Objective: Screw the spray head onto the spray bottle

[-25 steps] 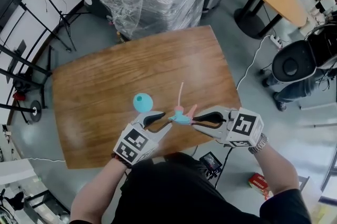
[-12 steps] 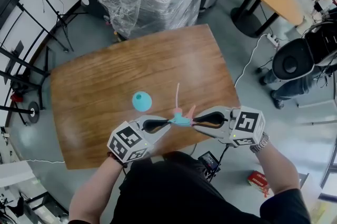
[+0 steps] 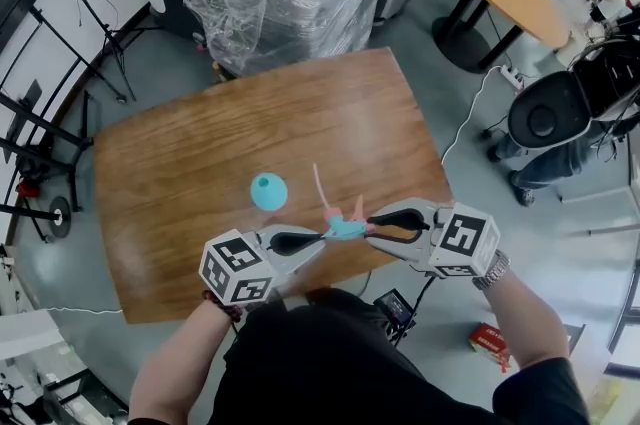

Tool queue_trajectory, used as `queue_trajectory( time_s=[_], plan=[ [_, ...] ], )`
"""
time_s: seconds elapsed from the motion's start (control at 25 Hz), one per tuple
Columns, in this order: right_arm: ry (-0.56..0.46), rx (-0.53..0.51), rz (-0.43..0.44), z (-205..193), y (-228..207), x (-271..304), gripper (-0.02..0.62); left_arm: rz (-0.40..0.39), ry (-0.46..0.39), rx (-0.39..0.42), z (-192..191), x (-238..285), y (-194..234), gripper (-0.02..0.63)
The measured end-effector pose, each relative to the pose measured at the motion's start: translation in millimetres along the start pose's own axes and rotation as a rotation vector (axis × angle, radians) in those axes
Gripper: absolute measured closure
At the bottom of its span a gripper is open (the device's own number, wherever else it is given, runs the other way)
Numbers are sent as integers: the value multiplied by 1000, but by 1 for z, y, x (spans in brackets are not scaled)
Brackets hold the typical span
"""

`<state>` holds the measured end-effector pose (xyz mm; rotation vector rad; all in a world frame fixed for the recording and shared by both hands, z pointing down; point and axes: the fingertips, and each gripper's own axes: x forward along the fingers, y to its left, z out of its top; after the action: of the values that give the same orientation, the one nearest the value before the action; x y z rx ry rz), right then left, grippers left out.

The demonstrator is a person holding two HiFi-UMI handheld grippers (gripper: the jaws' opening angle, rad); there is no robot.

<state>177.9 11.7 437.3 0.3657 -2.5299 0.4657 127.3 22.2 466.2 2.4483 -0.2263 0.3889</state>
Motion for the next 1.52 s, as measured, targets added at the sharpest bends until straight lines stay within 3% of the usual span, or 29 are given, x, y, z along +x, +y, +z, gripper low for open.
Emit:
queue_trajectory(
  time_s=[0.24, 0.48, 0.72, 0.96, 1.2, 1.32, 1.52],
  plan=[
    [39, -73, -111, 6, -6, -8, 408, -11, 9, -21, 2, 1, 1, 588],
    [233, -467, -297, 25, 5, -5, 379, -15, 36, -93, 8, 7, 5, 588],
    [502, -845, -365, 9, 9, 25, 377, -39, 55, -157, 15, 9, -1, 588],
    [691, -1092, -380, 1, 3, 43, 379, -71, 71, -200, 23, 5, -7, 588],
    [702, -1197, -432, 16, -4, 59, 411, -99, 82, -210, 27, -2, -11, 588],
    [698, -1215, -432, 18, -2, 62, 470, -100, 88, -207, 27, -3, -12, 586],
    [690, -1197, -423, 16, 1, 65, 477, -87, 96, -187, 26, -6, -11, 583]
  ],
)
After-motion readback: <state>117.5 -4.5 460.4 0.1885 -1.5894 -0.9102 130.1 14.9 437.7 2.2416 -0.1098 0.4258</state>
